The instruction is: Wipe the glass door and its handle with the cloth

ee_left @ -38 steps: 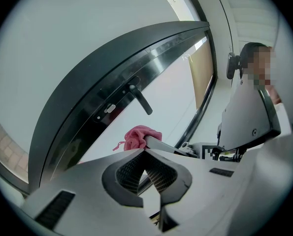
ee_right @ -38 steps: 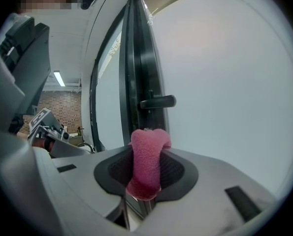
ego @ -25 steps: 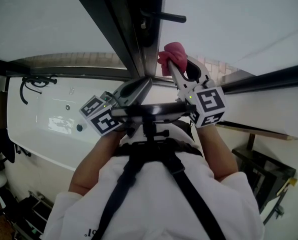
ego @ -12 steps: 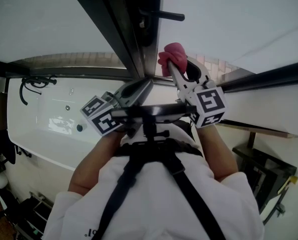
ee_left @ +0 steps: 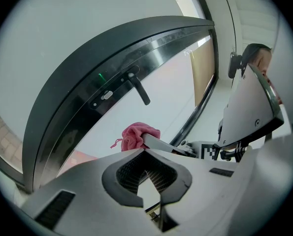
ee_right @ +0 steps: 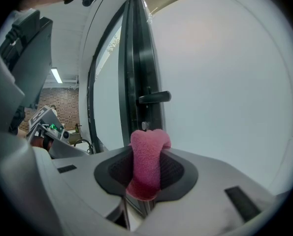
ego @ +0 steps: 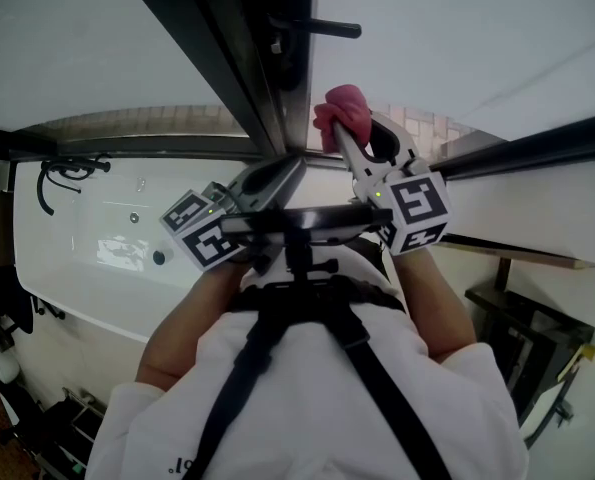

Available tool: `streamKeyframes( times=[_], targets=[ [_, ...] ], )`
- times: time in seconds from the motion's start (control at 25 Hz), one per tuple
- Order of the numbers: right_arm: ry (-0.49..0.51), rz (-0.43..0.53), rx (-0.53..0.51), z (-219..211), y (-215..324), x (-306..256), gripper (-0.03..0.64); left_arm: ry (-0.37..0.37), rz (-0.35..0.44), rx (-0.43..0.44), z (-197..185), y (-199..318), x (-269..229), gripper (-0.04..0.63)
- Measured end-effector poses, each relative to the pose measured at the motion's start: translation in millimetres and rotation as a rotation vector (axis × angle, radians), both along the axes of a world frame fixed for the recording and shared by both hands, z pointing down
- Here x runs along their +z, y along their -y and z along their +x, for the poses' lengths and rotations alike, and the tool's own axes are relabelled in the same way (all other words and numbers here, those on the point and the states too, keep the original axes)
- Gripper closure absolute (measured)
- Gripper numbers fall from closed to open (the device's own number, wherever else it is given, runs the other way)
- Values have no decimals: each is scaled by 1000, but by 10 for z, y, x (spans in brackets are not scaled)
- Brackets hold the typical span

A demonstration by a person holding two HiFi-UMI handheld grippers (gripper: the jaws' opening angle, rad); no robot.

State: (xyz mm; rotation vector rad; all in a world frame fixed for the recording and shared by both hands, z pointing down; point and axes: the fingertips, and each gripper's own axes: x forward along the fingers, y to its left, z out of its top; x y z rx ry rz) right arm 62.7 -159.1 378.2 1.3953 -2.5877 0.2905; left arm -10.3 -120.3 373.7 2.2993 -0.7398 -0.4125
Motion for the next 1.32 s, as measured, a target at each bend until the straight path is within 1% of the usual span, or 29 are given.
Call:
streamKeyframes(
  times=[0.28, 0.6, 1.04, 1.32],
  targets=[
    [-7, -6, 1, 21, 10, 12, 515, 5, 2, 18, 49, 17, -7, 603],
    [-12, -8, -14, -39, 27, 13, 517, 8, 4, 17, 23, 27, -21, 603],
    [-50, 0, -60, -187, 28, -14, 518, -2, 10, -13, -98, 20, -47, 603],
    [-61, -7, -68, -354, 40, 53, 520, -15, 7, -26, -284, 47, 1, 603]
  ],
)
